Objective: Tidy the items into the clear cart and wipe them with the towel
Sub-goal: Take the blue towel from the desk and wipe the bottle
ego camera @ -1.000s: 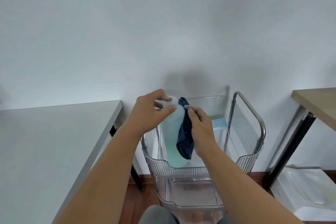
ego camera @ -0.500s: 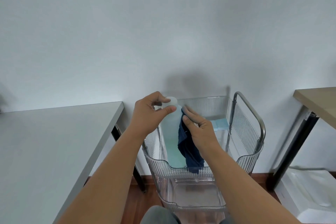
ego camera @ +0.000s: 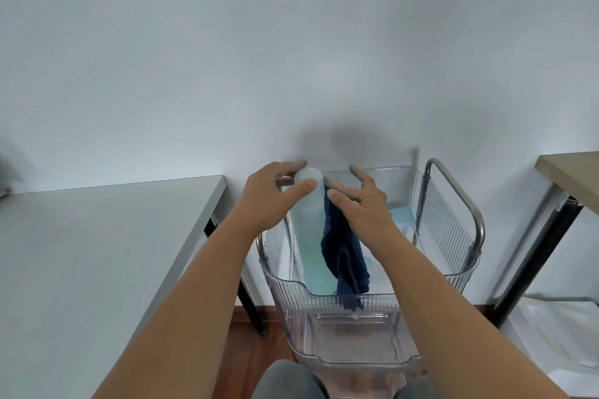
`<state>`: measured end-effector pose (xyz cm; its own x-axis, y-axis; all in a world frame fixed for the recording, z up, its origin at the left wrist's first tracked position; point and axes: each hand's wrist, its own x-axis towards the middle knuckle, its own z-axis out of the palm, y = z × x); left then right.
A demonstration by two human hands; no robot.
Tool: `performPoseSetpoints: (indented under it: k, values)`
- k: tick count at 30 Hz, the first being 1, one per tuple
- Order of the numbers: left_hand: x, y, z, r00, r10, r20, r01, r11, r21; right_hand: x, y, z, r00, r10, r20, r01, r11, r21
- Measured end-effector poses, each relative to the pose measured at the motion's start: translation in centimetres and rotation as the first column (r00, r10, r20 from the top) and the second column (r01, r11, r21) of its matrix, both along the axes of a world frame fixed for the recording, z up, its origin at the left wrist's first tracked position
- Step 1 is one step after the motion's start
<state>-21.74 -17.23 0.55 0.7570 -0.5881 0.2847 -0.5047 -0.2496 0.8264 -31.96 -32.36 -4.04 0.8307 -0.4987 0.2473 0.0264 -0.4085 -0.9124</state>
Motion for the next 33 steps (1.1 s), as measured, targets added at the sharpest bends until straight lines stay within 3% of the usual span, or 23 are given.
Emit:
performPoseSetpoints:
  k: [5,12,22,29,31,33]
  values:
    - [0.2,-0.2,0.1,0.999,0.05,0.0,-0.05,0.999,0.014,-0.5,0.3,1.0,0.997,-0.032,-0.068,0.028,0.997,-0.068]
    - [0.2,-0.3,-0.2,0.994,0.029,-0.103,-0.034,0.998,-0.046,-0.8,0.9,0.7,0.978,-0.202,0.044,0.203,0.979,-0.02]
    - [-0.4,-0.4,-0.2,0.992,0.047,-0.117,-0.06,0.992,-0.109,-1.4,1.7,0.7,0.964,-0.264,0.009,0.258,0.936,-0.239]
    - [-0.7,-0.7,-0.7,0.99,0.123,-0.069,-0.133,0.979,-0.154,-1.3,3.0,1.3,0.925,-0.372,0.071,0.353,0.781,-0.515]
    - [-0.6,-0.5,-0.6,0.994,0.088,-0.071,-0.097,0.987,-0.131,-1.4,2.7,1.3,0.928,-0.367,0.06,0.348,0.798,-0.492]
    - [-0.3,-0.3,-0.3,0.992,0.029,-0.123,-0.04,0.995,-0.092,-1.3,2.2,1.2,0.94,-0.34,0.015,0.323,0.878,-0.353]
